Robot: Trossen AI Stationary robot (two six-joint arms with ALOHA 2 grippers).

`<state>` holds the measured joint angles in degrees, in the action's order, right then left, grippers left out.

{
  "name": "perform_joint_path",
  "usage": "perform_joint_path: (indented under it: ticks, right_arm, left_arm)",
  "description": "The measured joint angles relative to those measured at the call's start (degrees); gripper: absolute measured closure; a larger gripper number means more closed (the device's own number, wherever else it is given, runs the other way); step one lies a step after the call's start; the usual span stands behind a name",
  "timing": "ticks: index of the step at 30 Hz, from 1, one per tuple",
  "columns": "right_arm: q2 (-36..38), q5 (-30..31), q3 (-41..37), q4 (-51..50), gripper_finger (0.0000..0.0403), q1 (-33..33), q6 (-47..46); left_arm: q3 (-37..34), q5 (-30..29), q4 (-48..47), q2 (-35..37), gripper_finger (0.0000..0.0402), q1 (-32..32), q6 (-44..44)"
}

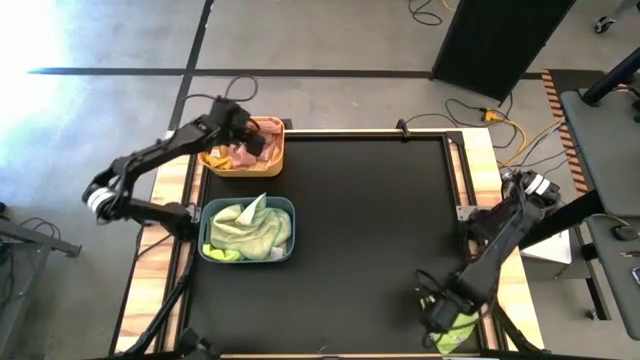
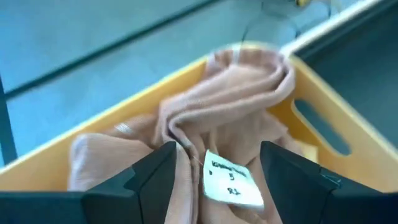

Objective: Sort microfiber towel by color & place in baskets
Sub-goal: Put the pink towel into the yellow bin, then put the green microfiber towel into the blue bin

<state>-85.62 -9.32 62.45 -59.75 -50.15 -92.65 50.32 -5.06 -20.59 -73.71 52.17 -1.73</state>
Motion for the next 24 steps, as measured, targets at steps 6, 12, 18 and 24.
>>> perform_joint_path:
  ticks: [6, 12, 18, 24]
  right_arm:
    - [-0.04, -13.57, -7.33, 5.48, 0.0136, -3.82, -8.48]
    - [-0.07, -14.89, -17.04, 21.87, 0.015, -3.91, -12.74]
    - [0.09, -4.0, -18.12, 21.96, 0.017, 2.67, -3.9]
    - [-0.03, 22.27, -18.15, 24.3, 0.0176, 13.34, 13.51]
  left_arm:
    - [-6.03, 0.54, 1.8, 11.67, 0.0184, -0.55, -1.22]
    - [-14.76, 1.28, 5.54, 25.4, 0.0184, -2.75, -2.91]
    - [-20.81, 9.66, 11.48, 36.55, 0.0184, -5.67, -3.29]
    - [-25.1, 11.49, 10.85, 37.6, 0.0184, -17.24, -6.32]
